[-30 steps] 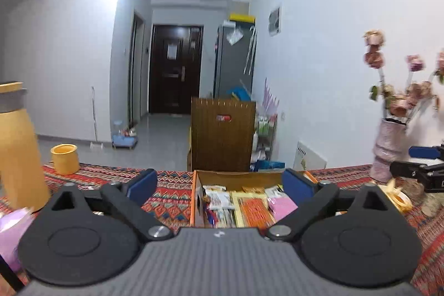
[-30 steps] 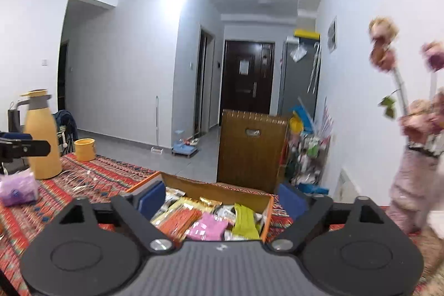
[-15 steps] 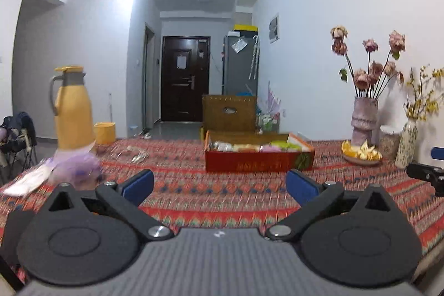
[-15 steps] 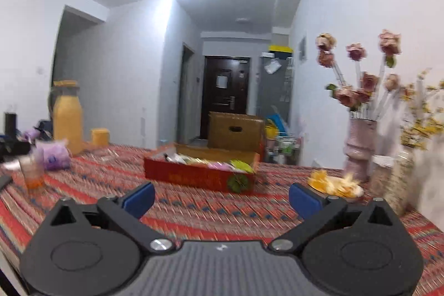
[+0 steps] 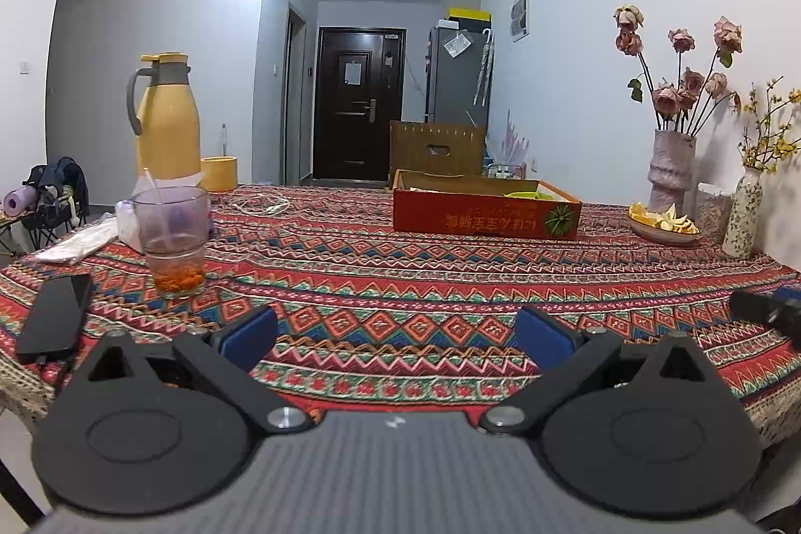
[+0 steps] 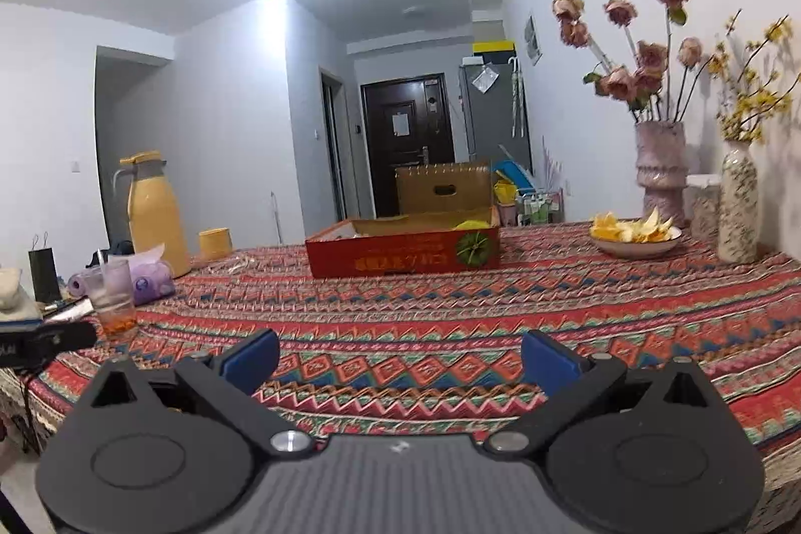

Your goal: Organize snacks

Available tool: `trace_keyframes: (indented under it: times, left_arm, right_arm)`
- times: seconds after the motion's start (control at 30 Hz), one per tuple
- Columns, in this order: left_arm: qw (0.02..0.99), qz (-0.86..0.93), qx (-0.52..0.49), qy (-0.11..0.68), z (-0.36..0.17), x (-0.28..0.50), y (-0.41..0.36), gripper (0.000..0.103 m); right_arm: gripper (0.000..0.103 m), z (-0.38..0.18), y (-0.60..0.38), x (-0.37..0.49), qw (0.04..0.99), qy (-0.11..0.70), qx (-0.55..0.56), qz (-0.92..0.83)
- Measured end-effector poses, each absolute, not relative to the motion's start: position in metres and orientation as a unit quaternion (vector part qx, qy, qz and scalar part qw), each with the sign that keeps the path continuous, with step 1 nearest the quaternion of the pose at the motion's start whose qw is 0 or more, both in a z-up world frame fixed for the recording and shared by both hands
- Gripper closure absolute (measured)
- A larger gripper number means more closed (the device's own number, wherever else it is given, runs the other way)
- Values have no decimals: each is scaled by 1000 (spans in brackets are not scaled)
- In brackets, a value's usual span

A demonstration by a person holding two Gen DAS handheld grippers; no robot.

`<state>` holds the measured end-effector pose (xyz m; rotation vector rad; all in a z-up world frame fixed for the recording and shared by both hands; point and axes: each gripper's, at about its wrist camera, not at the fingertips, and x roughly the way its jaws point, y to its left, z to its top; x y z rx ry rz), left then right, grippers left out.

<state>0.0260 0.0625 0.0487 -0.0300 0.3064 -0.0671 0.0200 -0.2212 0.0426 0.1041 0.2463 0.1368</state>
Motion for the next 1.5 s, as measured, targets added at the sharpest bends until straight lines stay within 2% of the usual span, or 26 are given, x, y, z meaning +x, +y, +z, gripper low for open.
trace_keyframes:
  times: [0.23, 1.5]
  left_arm:
    - [984, -53, -13, 170, 37, 31, 42, 0]
    - [982, -72, -9, 176, 31, 30, 33, 0]
  right_arm:
    - [0, 27, -207, 24, 984, 151, 53, 74]
    - [0, 21, -208, 16, 987, 138, 48, 59]
